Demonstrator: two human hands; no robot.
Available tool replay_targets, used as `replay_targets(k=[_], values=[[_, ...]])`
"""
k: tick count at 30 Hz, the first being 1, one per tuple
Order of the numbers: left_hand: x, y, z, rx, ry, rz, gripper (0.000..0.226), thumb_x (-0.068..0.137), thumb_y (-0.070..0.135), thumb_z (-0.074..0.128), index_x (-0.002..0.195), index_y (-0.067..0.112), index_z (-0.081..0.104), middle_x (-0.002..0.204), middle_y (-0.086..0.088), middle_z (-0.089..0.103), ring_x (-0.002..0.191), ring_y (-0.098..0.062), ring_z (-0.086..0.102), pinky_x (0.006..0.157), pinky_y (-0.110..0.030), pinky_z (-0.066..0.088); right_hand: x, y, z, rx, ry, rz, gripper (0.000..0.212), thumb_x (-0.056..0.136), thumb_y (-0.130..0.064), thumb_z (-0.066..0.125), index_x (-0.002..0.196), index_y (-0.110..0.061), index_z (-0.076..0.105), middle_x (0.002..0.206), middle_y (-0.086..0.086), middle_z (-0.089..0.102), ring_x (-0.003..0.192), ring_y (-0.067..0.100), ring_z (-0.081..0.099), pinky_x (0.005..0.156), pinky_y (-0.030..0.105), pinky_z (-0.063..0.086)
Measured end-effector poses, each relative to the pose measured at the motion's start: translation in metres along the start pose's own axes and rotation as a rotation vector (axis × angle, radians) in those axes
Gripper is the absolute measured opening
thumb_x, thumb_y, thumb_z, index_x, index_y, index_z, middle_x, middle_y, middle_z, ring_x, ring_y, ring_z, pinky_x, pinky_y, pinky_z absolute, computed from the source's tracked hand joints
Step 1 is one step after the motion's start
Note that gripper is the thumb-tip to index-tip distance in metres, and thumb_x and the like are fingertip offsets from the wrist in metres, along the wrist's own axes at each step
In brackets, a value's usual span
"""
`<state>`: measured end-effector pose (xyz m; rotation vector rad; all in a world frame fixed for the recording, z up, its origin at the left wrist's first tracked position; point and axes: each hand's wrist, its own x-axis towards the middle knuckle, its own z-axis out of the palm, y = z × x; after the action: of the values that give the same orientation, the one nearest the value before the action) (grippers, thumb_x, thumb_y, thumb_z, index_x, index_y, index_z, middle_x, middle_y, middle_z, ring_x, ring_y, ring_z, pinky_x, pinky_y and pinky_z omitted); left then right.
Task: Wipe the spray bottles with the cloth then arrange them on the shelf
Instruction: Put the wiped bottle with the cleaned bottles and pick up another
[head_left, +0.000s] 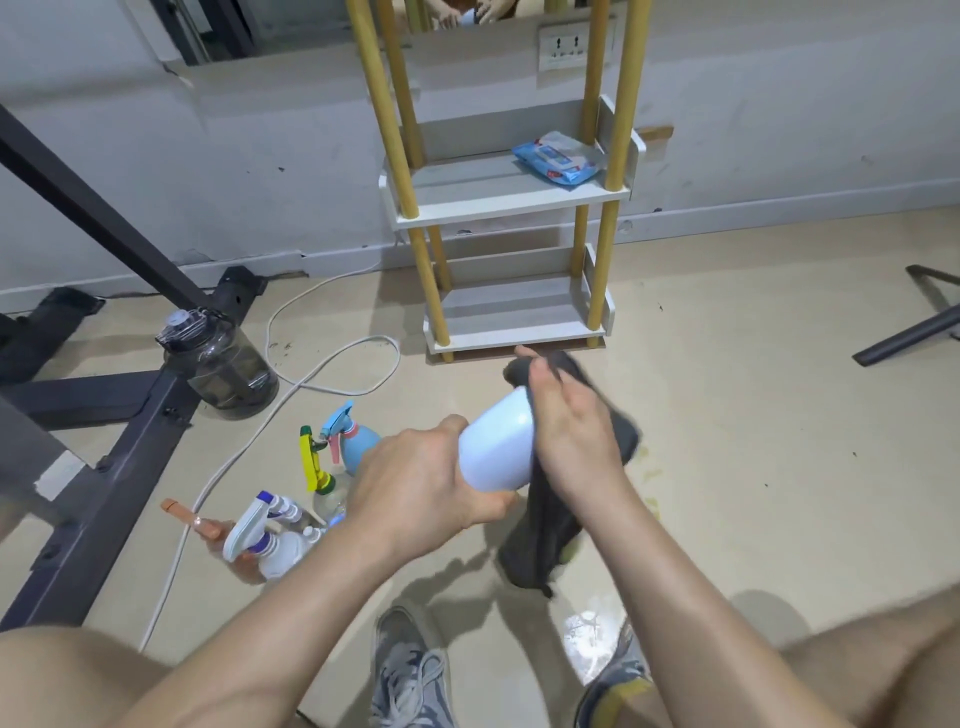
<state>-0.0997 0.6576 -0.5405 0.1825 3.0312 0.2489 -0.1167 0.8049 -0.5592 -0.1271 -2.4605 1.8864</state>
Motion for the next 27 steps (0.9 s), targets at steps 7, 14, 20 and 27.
replay_targets(k=[7,14,20,27], values=[[0.016,-0.006,-0.011,-0.205,0.046,-0.212,0.052,0.060,0.075,0.052,0.081,0.027,0.055,0.068,0.005,0.065,0.072,-0.022,0.061,0.053,-0.029,0.039,-0.034,0.010,0.030,-0.155,0.117,-0.264,0.055,0.101,-0.044,0.024,0.154,-0.027,0.028,0.161,-0.011,0.020,0.148,0.005,0.021,0.117,0.020,0.020],[0.015,0.003,-0.016,-0.639,0.020,-0.123,0.040,0.073,0.058,0.066,0.094,0.024,0.061,0.084,0.003,0.071,0.082,-0.019,0.066,0.066,-0.032,0.051,0.012,-0.010,0.035,0.186,0.184,-0.127,0.054,0.106,-0.038,0.027,0.157,-0.031,0.009,0.165,-0.007,0.014,0.143,-0.011,0.014,0.101,-0.003,0.016],[0.020,-0.002,-0.040,-1.738,-0.291,-0.205,0.031,0.085,0.026,0.062,0.108,0.006,0.061,0.085,-0.006,0.067,0.066,-0.016,0.067,0.055,-0.025,0.054,-0.044,0.007,0.058,0.090,0.043,-0.301,0.050,0.104,-0.041,0.027,0.151,-0.033,0.010,0.163,-0.011,0.011,0.143,-0.015,0.007,0.112,0.005,0.013],[0.012,0.013,-0.016,-1.296,0.003,-0.170,0.046,0.101,0.051,0.034,0.141,0.029,0.036,0.111,0.019,0.062,0.098,0.009,0.063,0.087,-0.016,0.049,-0.015,-0.021,0.063,0.108,0.135,-0.276,0.055,0.102,-0.042,0.027,0.154,-0.024,0.021,0.158,-0.016,0.009,0.150,0.001,0.004,0.120,0.018,0.005]])
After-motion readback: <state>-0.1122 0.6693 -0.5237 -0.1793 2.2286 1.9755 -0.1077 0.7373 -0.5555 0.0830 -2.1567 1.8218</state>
